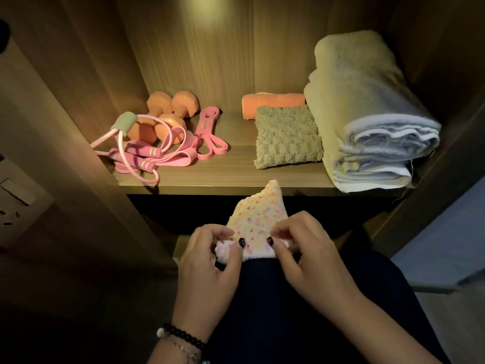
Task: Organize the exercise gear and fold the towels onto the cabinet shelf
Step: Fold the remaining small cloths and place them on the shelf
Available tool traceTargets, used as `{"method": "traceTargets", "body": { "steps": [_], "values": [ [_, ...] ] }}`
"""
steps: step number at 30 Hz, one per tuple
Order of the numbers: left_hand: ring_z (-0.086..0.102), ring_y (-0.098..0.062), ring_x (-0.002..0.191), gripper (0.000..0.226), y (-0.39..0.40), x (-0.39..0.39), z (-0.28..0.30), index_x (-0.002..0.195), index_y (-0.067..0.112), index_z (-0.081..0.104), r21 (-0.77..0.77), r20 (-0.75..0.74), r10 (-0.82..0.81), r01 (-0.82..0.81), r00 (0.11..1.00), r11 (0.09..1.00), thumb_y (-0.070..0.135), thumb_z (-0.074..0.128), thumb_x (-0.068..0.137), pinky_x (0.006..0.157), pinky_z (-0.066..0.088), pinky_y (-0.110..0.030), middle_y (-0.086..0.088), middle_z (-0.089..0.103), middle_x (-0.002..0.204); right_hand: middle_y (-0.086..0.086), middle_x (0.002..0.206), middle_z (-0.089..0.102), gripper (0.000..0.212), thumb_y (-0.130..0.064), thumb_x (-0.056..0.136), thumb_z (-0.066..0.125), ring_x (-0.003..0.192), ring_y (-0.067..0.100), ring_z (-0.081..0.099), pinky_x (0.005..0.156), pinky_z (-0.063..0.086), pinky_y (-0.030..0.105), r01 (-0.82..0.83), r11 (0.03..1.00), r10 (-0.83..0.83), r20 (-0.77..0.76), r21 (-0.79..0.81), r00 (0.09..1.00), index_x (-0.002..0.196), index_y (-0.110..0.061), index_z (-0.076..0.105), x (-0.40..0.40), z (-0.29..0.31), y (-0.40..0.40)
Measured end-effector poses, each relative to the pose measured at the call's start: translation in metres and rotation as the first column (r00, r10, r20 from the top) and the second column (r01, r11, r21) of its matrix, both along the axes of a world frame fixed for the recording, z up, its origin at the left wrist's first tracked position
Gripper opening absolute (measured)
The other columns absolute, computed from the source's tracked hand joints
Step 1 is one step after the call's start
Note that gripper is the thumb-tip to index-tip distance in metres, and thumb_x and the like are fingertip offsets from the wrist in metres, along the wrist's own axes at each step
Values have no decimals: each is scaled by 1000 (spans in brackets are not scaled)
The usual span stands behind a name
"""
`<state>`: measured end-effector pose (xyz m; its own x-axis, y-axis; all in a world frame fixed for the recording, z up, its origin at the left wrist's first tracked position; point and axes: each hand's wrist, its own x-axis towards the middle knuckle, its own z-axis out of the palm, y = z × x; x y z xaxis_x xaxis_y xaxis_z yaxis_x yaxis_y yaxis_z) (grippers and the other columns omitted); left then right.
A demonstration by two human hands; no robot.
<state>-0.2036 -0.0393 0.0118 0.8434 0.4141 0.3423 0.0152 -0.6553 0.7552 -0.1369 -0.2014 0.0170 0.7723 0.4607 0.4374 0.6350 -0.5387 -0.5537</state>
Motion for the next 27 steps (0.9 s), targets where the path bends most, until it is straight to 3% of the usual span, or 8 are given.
{"method": "traceTargets", "body": {
  "steps": [2, 4, 7, 11, 15, 18, 22, 27],
  "values": [
    [54, -2, 95, 20, 2, 2, 2, 91, 25, 63, 92, 40, -19, 16, 999, 996, 9, 69, 81, 78, 41, -8, 14, 56, 97, 0, 94, 58, 17, 0, 79, 68, 85, 18, 55, 74, 46, 35, -26, 997, 38, 175, -73, 984, 91, -11, 67, 1, -1, -3],
    [54, -4, 96, 22, 4, 2, 2, 88, 22, 70, 200, 90, -74, 55, 993, 978, 1, 67, 81, 84, 44, -16, 12, 58, 95, 3, 94, 60, 19, 0, 79, 63, 86, 20, 55, 76, 41, 31, -75, 986, 114, 278, -147, 954, 93, -10, 70, 2, -3, -9],
    [58, -8, 96, 23, 6, 0, -2, 91, 21, 77, 263, 175, -181, 132, 968, 956, 8, 59, 82, 81, 51, -35, 12, 64, 95, 3, 98, 61, 23, -10, 83, 57, 91, 18, 56, 78, 41, 32, -107, 981, 149, 270, -163, 951, 101, -11, 70, 2, -8, -17],
    [60, -11, 104, 27, 11, -4, -8, 102, 21, 75, 158, 199, -256, 226, 946, 961, 17, 57, 81, 84, 52, -39, 14, 67, 104, 0, 106, 59, 25, -25, 89, 58, 100, 17, 55, 84, 42, 33, -130, 974, 168, 210, -184, 963, 110, -14, 67, 3, -13, -22],
    [59, -12, 110, 30, 12, -2, -10, 111, 23, 71, 111, 126, -287, 274, 950, 955, 27, 61, 83, 90, 51, -41, 15, 63, 110, 0, 105, 57, 25, -27, 93, 52, 100, 17, 54, 85, 44, 33, -124, 973, 159, 177, -196, 971, 111, -15, 66, 8, -11, -19],
    [60, -10, 107, 27, 11, 2, -7, 110, 24, 70, 83, 136, -272, 263, 953, 961, 27, 58, 86, 90, 50, -37, 16, 65, 108, -7, 103, 55, 24, -28, 96, 46, 99, 12, 51, 87, 44, 34, -151, 976, 164, 75, -160, 984, 109, -19, 64, 12, -4, -16],
    [63, -6, 103, 25, 13, -2, -6, 109, 34, 68, -117, 136, -207, 223, 969, 968, 36, 61, 85, 83, 48, -15, 19, 67, 108, -21, 94, 54, 17, -31, 95, 49, 96, 8, 50, 83, 41, 30, -187, 982, 189, -123, 28, 974, 101, -27, 65, 12, 2, -16],
    [61, 2, 94, 24, 8, 0, -5, 98, 38, 68, -173, 41, -81, 87, 996, 981, 52, 61, 80, 72, 45, -6, 25, 66, 98, -21, 92, 57, 8, -29, 91, 58, 92, 5, 54, 72, 39, 15, -82, 988, 121, -329, 131, 937, 92, -31, 66, 10, 2, -9]
  ]
}}
